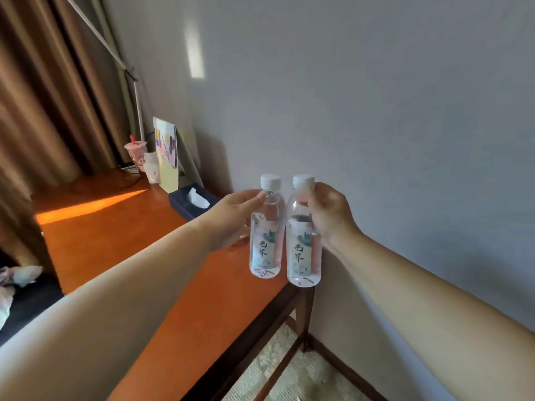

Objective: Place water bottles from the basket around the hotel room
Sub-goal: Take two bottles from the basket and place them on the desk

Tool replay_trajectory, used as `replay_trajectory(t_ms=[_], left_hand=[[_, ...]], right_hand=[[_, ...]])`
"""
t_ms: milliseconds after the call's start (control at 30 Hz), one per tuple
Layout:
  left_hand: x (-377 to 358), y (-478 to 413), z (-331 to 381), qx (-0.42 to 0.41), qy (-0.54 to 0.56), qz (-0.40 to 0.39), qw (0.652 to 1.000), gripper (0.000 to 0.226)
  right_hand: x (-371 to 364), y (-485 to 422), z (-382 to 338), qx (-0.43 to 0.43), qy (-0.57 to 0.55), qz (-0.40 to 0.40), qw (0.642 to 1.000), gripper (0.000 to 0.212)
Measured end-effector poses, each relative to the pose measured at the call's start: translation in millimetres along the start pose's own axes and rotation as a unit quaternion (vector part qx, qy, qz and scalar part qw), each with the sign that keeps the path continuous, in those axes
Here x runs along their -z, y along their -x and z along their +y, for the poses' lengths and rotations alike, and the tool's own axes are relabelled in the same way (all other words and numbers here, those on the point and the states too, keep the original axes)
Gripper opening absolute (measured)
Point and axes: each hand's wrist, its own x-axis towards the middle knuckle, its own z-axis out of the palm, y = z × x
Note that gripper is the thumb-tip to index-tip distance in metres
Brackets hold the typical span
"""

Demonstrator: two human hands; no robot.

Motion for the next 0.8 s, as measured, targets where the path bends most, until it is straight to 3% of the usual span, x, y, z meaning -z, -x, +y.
replay_trajectory(t_ms=[100, 267, 467, 700, 800], left_hand=[[34, -67, -13, 0.014, 0.035, -0.047, 0.998, 0.018], [65, -159, -42, 0.036, 0.058, -0.120, 0.990, 0.027], [90, -232, -102, 0.082, 0.115, -0.155, 0.978, 0.047], [107, -279, -149, 0.105, 0.142, -0.191, 0.966, 0.046], [109, -293, -158, 0.111, 0.158, -0.173, 0.966, 0.045]], right_hand=[[-14, -55, 24, -0.011, 0.033, 0.025, 0.999, 0.024], [-33, -126, 71, -0.071, 0.041, 0.036, 0.996, 0.010], [-60, -171, 134, -0.106, 0.016, 0.066, 0.992, 0.018], [-80, -185, 187, -0.125, 0.022, 0.074, 0.989, 0.029], [-85, -190, 198, -0.116, 0.025, 0.086, 0.989, 0.019]])
